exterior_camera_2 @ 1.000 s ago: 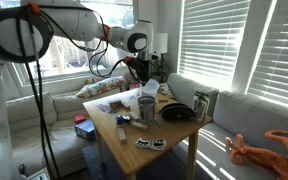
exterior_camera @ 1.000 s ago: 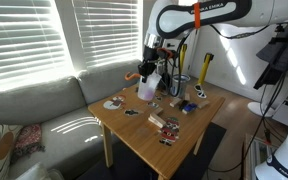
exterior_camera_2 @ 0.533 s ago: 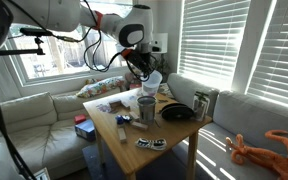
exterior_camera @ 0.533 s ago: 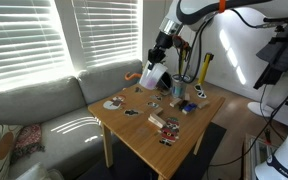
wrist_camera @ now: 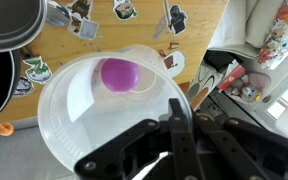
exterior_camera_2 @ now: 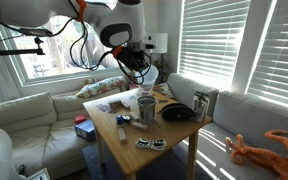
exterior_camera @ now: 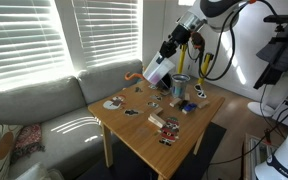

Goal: Pour the contents in the plastic cup into the silver cup

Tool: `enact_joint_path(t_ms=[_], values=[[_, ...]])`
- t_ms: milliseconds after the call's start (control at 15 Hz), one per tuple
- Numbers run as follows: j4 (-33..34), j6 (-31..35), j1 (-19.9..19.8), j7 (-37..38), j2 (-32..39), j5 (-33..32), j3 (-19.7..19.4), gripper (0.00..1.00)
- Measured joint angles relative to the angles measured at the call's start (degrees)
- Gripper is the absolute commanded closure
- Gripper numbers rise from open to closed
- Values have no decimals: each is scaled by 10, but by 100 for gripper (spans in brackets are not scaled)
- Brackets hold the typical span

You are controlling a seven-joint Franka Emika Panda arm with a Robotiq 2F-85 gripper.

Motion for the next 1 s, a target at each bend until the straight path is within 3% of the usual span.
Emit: enact_joint_path(t_ms=[467, 1000], values=[[-6, 4, 7, -4, -1, 9, -6, 99], [-42, -25, 24, -147, -21, 180, -58, 99]])
